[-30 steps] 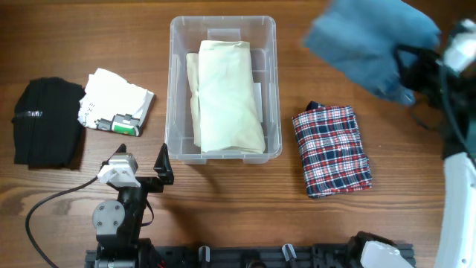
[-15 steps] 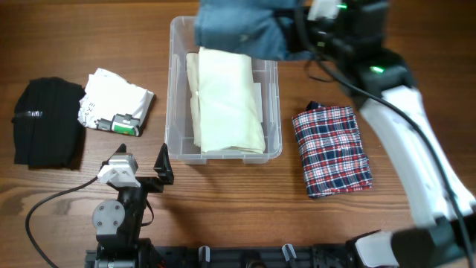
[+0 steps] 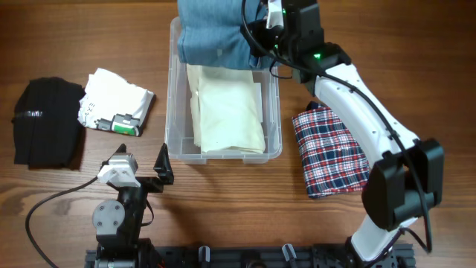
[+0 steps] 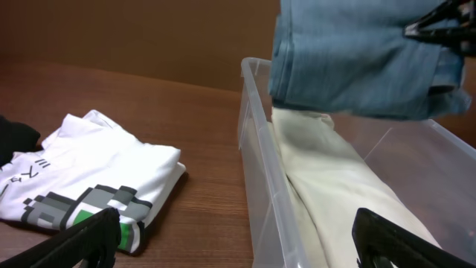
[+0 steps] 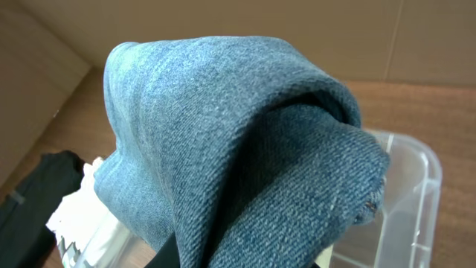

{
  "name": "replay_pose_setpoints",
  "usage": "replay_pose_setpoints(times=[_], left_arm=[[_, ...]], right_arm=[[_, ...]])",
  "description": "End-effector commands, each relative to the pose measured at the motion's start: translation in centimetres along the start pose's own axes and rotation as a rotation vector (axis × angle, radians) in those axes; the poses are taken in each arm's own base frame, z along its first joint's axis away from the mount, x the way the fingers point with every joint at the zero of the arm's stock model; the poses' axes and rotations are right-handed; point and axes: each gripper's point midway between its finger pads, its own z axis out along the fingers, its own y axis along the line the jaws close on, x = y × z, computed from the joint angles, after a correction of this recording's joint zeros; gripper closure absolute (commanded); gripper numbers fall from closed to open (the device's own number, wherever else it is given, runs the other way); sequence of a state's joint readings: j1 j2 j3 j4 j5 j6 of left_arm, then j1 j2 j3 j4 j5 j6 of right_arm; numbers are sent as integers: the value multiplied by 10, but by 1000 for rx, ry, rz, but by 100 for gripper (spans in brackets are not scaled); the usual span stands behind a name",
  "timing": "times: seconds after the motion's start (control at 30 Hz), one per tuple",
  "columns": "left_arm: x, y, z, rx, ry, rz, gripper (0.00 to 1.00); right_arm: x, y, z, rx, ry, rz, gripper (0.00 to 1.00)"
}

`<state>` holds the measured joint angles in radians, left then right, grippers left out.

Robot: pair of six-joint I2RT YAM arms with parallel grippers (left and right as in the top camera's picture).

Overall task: Pack container
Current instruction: 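Lower the jeans into the bin's upper half and release them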

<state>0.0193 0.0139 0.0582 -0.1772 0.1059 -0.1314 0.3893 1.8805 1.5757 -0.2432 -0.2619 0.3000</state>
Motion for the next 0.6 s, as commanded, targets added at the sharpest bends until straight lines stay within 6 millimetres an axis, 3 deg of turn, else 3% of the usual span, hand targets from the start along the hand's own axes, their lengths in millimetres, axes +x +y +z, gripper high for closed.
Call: replay_pose_setpoints(times=[0.0,0.23,0.57], left_arm=[[1,-1,0,3,-2,24,0],[1,-1,0,3,-2,24,0],[1,-1,0,3,-2,24,0]], right_arm=[[-18,20,0,-94,-32,33,96],[-9,39,-2,-197,20,54,96],[6,32,8,-176,69,93,96]])
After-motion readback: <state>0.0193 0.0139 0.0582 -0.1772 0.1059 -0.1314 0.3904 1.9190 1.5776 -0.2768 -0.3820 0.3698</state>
